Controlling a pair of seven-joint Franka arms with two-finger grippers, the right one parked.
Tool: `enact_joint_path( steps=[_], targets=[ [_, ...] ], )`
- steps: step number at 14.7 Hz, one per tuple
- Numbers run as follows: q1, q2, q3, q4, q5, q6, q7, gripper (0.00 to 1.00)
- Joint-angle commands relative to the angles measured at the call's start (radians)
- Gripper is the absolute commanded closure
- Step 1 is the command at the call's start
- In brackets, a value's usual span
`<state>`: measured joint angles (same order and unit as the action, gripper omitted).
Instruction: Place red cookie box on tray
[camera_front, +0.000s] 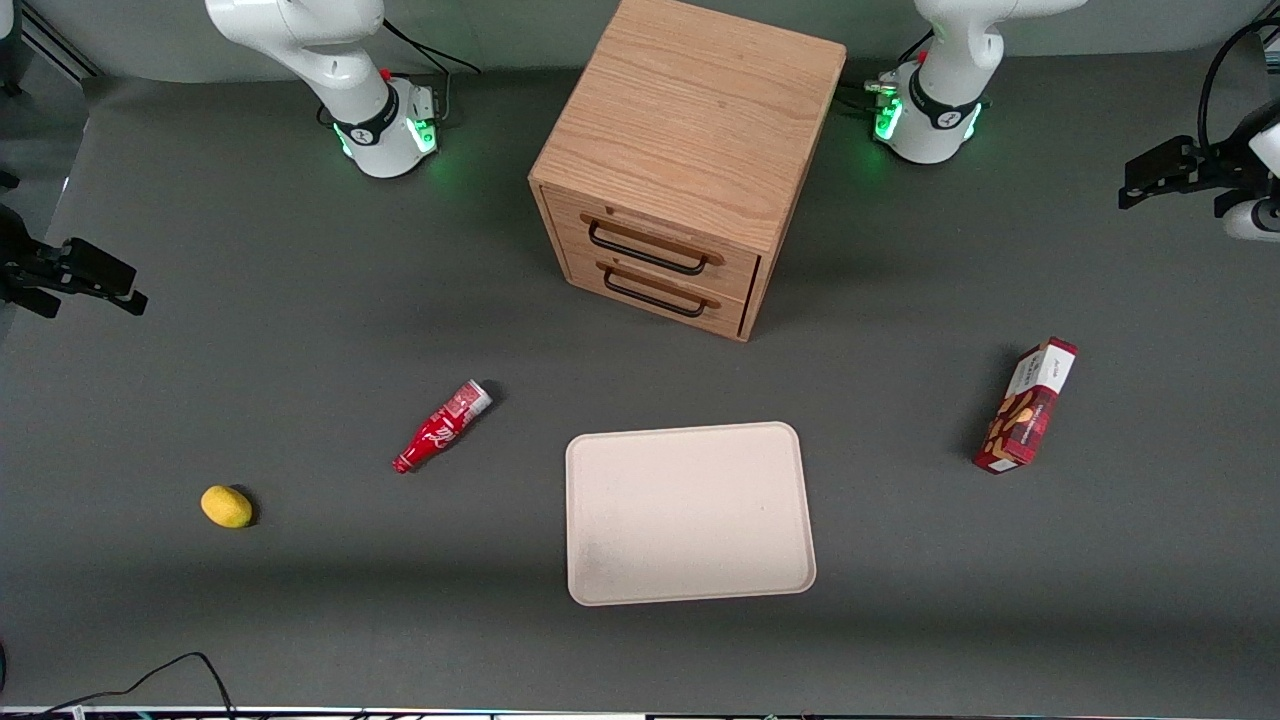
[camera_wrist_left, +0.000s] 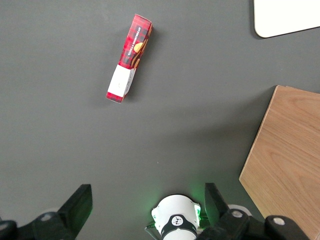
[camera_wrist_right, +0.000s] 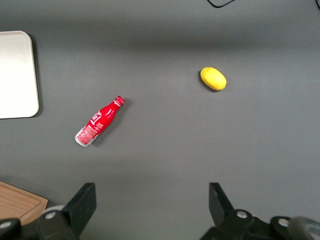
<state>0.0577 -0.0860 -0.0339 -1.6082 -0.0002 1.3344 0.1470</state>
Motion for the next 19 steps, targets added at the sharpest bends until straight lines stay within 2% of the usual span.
enact_joint_path(
  steps=[1,9,12,15,19],
  targets=[
    [0.005,0.008,-0.003,0.027,-0.014,-0.023,-0.006,0.00],
    [0.005,0.014,-0.003,0.051,-0.015,-0.020,0.003,0.00],
    [0.008,0.046,0.009,0.109,-0.012,-0.011,0.017,0.00],
    [0.011,0.084,0.064,0.154,-0.015,-0.006,0.168,0.00],
    [0.013,0.141,0.111,0.142,-0.012,0.040,0.386,0.00]
  ],
)
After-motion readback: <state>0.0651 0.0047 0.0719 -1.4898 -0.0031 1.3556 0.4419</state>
